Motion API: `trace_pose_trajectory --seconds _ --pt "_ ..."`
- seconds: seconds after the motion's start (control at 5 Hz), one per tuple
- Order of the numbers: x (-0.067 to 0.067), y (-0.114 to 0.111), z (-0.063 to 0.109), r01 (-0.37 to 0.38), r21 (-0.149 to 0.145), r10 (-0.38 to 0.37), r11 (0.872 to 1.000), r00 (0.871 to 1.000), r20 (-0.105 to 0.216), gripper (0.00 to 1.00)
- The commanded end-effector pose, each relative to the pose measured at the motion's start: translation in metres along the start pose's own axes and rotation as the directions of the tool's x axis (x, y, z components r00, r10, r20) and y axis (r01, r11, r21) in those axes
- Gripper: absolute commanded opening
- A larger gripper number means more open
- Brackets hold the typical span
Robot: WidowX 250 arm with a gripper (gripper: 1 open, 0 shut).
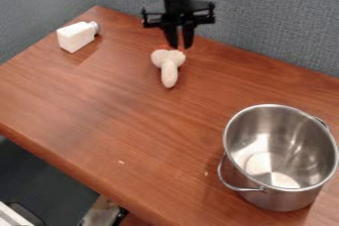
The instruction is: Put the mushroom in the metal pot
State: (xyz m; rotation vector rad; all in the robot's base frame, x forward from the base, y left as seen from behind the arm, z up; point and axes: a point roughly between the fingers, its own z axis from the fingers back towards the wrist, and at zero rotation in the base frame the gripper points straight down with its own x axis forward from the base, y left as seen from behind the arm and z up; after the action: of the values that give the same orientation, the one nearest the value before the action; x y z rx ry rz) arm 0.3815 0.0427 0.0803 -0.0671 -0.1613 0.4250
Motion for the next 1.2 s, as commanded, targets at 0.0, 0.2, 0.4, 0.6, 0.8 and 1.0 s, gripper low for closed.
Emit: trace_pose_trajectory --seconds 0.0,0.2,0.4,0.6,0.8,1.0 --pt "0.019 -0.001 0.012 0.089 0.031 -0.091 0.996 0.993 0.069 1.0" --pt "0.023 0.006 -0.01 0.158 0.083 -0.161 0.984 0.987 0.029 1.0" --pt "0.021 0.007 -0.027 0.033 0.151 -0.032 0.988 0.999 -0.011 1.0" --pt "0.021 0.008 -0.042 -0.104 0.226 0.117 0.969 0.992 -0.044 1.0" --pt "0.018 0.026 -0.061 -0.154 0.261 0.18 0.953 0.98 -0.082 1.0" --pt "0.016 0.042 -0.07 -0.192 0.281 0.232 0.94 0.966 -0.117 1.0"
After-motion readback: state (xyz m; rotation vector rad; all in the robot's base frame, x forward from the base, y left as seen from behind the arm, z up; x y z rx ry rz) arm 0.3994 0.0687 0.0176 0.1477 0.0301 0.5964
